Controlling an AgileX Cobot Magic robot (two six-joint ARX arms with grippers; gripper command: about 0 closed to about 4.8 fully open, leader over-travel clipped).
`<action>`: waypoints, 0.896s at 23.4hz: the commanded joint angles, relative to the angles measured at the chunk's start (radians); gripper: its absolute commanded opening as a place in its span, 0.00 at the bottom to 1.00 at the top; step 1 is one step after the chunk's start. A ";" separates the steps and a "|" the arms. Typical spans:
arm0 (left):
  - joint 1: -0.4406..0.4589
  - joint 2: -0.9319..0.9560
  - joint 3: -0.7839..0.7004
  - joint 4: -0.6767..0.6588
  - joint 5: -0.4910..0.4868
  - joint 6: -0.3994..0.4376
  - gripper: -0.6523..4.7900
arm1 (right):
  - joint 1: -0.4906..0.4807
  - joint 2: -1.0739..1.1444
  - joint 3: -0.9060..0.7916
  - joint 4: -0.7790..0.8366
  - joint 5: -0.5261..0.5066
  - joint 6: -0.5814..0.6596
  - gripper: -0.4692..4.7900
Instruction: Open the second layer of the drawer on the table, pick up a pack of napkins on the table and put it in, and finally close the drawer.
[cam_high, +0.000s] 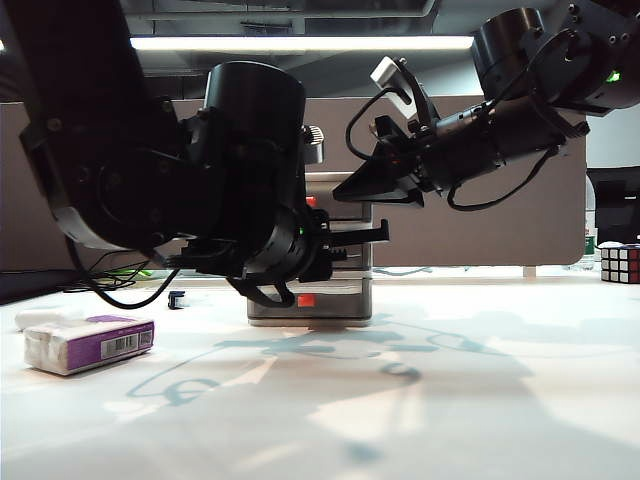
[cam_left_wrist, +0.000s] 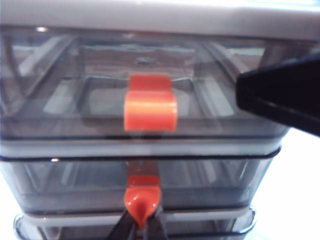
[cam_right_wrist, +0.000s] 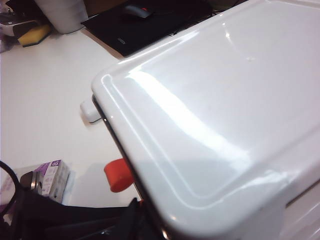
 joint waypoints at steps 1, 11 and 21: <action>-0.031 -0.005 -0.012 -0.028 -0.006 0.001 0.11 | -0.001 0.000 0.007 0.024 0.036 0.004 0.08; -0.132 -0.080 -0.042 -0.203 -0.090 -0.067 0.11 | -0.001 0.005 0.008 0.021 0.035 0.004 0.08; -0.156 -0.179 -0.174 -0.208 -0.095 -0.180 0.11 | 0.003 0.005 0.008 0.021 0.032 0.007 0.08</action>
